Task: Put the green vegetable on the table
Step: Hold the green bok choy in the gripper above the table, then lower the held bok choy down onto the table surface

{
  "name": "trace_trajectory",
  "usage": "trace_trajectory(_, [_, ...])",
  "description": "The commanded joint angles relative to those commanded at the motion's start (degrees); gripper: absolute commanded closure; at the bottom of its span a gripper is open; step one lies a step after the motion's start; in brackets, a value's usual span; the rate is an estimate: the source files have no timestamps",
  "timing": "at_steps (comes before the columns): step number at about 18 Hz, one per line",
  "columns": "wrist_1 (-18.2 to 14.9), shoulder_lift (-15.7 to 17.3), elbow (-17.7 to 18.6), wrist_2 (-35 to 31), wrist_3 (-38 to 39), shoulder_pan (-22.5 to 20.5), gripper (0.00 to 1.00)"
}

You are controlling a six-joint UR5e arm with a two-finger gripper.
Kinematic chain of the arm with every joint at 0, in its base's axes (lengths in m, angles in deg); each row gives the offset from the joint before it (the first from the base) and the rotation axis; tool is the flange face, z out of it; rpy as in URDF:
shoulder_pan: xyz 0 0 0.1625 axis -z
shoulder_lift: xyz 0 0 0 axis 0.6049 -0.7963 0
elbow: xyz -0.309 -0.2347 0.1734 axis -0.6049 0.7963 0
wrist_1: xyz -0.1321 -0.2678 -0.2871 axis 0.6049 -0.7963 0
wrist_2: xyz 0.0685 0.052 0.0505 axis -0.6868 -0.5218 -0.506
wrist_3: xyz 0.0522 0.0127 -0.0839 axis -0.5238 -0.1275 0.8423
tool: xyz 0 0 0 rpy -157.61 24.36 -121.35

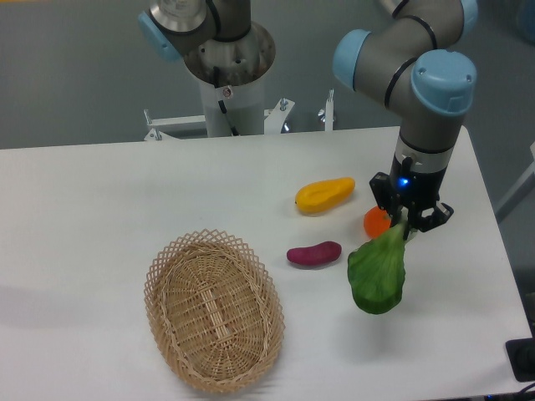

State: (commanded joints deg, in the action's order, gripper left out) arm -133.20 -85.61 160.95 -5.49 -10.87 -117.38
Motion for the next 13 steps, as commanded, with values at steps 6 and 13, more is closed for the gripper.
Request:
trace_trajectory(6, [10.7, -2.89, 4.04, -0.09, 0.53, 1.31, 0.74])
trace_trajectory(13, [19.42, -9.39, 4.31, -0.09, -0.09, 3.08, 0.74])
